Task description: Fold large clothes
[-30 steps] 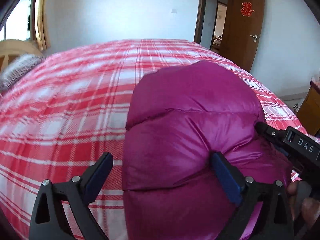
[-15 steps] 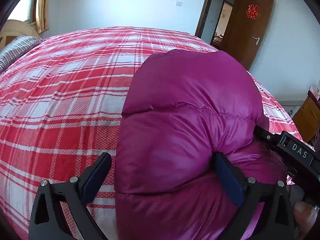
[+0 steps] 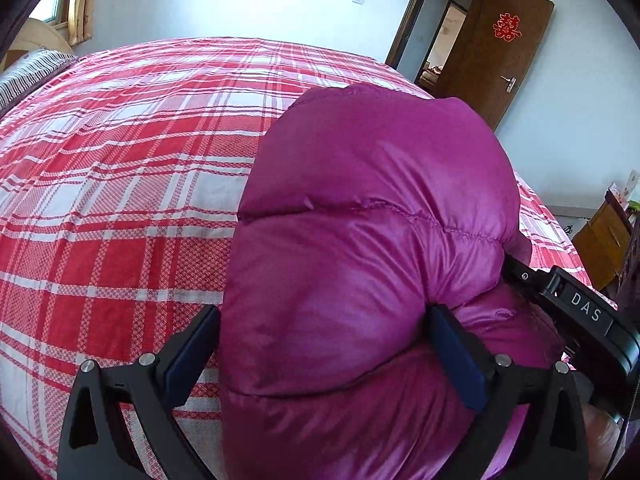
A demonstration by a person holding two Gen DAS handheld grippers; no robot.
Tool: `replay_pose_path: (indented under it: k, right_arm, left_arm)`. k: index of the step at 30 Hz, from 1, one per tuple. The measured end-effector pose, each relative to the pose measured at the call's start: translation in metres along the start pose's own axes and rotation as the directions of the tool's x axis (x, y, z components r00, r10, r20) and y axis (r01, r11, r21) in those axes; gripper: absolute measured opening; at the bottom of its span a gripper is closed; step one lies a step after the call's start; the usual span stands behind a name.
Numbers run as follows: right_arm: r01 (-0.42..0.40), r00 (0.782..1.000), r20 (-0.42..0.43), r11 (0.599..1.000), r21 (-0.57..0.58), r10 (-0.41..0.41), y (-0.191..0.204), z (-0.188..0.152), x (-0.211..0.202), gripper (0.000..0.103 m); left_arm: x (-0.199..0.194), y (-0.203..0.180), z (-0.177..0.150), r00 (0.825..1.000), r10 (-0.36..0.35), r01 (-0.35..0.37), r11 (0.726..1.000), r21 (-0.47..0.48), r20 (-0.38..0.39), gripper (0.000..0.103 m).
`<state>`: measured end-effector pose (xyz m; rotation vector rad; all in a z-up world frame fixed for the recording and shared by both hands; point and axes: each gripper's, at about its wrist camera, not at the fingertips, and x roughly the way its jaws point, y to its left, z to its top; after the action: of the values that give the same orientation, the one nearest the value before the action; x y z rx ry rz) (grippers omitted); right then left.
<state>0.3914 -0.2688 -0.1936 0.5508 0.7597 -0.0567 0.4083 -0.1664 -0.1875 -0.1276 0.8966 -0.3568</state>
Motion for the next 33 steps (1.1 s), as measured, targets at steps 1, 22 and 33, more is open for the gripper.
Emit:
replay_pose_path:
  k: [1, 22, 33]
  right_arm:
    - [-0.003, 1.0, 0.001, 1.0, 0.001, 0.003, -0.0007, 0.0, 0.0003, 0.061]
    - [0.025, 1.0, -0.004, 1.0, -0.019, -0.025, 0.0, 0.0002, 0.0032, 0.061]
    - [0.036, 0.999, -0.005, 0.999, -0.031, -0.036, 0.0003, -0.0006, 0.0036, 0.061]
  left_arm:
    - [0.0004, 0.0002, -0.0002, 1.0, -0.001, 0.001, 1.0, 0.0, -0.001, 0.102]
    - [0.0022, 0.0049, 0.0001, 1.0, -0.025, 0.025, 1.0, -0.01, -0.015, 0.102]
    - [0.0027, 0.005, -0.0007, 1.0, -0.025, 0.025, 1.0, -0.002, -0.014, 0.102]
